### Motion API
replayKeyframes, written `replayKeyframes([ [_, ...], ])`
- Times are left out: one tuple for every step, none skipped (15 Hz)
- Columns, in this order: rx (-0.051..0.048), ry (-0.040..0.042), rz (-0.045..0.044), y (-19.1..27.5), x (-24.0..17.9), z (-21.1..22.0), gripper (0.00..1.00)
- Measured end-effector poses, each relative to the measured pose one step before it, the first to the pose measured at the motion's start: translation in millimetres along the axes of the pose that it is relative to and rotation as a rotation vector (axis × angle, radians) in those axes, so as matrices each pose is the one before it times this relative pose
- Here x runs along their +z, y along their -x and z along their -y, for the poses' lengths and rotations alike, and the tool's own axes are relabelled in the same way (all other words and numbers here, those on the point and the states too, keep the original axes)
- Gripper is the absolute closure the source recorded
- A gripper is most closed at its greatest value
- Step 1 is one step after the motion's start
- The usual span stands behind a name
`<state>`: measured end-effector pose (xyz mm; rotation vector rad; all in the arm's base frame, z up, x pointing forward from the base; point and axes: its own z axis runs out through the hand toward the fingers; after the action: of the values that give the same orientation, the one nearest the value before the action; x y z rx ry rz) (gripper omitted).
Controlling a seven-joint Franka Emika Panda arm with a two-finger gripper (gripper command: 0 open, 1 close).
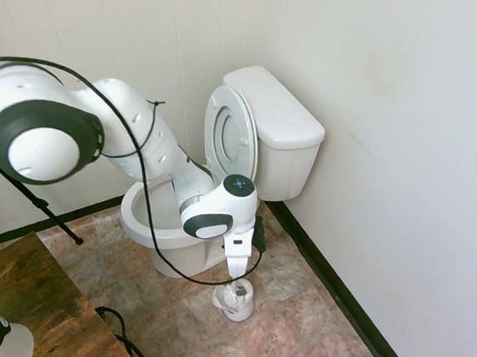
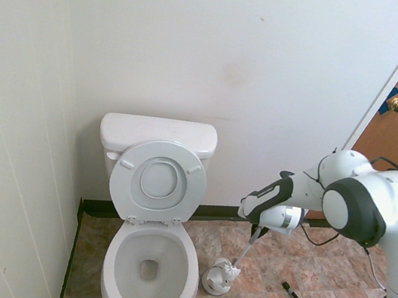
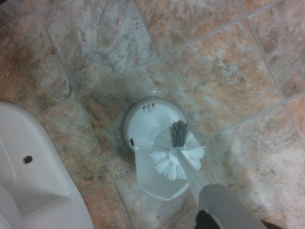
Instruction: Clean the toilet
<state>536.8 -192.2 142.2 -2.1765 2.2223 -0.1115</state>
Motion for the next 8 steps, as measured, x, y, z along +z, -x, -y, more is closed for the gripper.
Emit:
replayKeyframes([
  [-0.00354, -0.00864, -0.00461, -2.44, -19.59, -11.66, 1.0],
  [-0.00228, -0.01364, -0.00493, -0.23, -17.89, -9.48, 1.0],
  [-0.00731, -0.01873, -0.00602, 1.03, -19.74, -5.77, 1.0],
  [-0.00806, -0.02227, -0.00985, 1.31, -21.92, -1.26, 1.0],
  [-0.00416, -0.02069, -0.01197, 1.44, -26.02, 2.65, 1.0],
  [-0.0046, -0.01284, -0.01009, 2.76, -25.22, 4.59, 1.0],
  [-0.00497, -0.00923, -0.00827, 4.17, -24.47, 5.51, 1.0],
  [-0.00536, -0.00875, -0.00713, 6.81, -24.37, 5.1, 1.0],
])
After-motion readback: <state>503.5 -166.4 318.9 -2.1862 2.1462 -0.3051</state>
